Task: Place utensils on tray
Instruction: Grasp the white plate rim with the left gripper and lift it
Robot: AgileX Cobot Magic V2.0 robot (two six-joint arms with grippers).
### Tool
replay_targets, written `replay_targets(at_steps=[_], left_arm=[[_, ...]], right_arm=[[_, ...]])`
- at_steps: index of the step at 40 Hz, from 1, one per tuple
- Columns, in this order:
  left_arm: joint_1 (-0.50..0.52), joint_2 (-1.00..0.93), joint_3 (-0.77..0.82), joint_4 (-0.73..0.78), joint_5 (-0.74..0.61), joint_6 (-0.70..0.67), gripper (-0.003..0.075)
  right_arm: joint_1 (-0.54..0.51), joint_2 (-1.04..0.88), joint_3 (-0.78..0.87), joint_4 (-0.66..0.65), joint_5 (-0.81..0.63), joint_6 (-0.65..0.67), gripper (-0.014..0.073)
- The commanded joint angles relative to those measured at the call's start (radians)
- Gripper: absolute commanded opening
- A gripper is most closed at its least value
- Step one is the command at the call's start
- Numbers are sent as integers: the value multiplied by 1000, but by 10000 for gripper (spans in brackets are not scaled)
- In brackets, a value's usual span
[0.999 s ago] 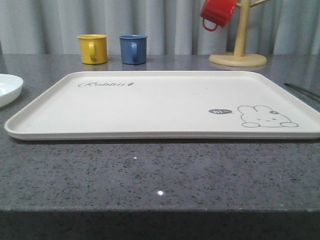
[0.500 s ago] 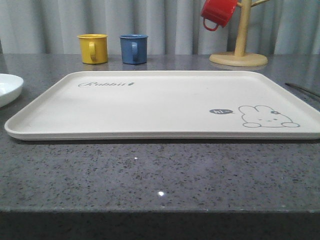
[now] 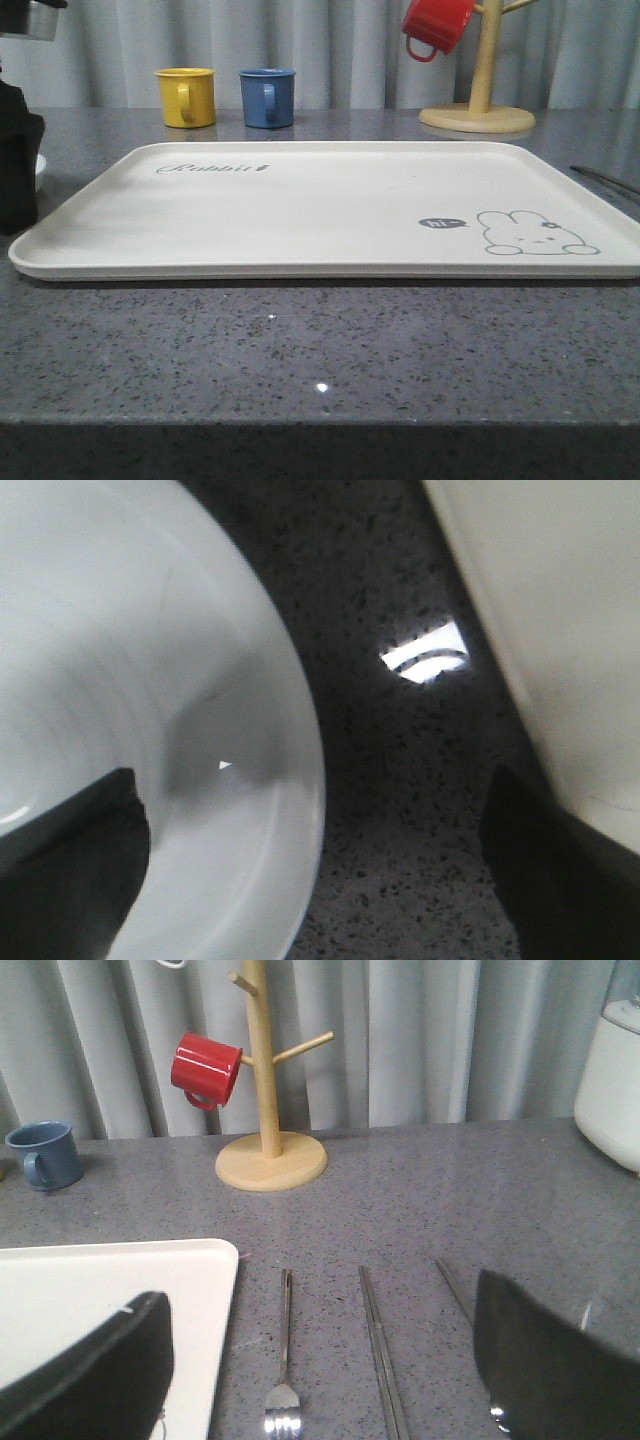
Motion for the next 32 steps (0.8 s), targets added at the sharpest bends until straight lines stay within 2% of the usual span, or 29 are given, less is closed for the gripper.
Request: replay_targets(at_steps=[1, 15, 25, 32], left_arm=[[-7, -20, -34, 0, -7, 3, 512], [-7, -13, -34, 20, 13, 3, -16], [-9, -26, -62, 36, 46, 3, -18], [-42, -75, -168, 40, 95, -2, -18]], right_arm=[[-5, 18, -31, -11, -77, -6, 633], [-5, 18, -31, -11, -77, -6, 633], [-5, 18, -31, -11, -77, -6, 633], [-5, 18, -31, -11, -77, -6, 633]])
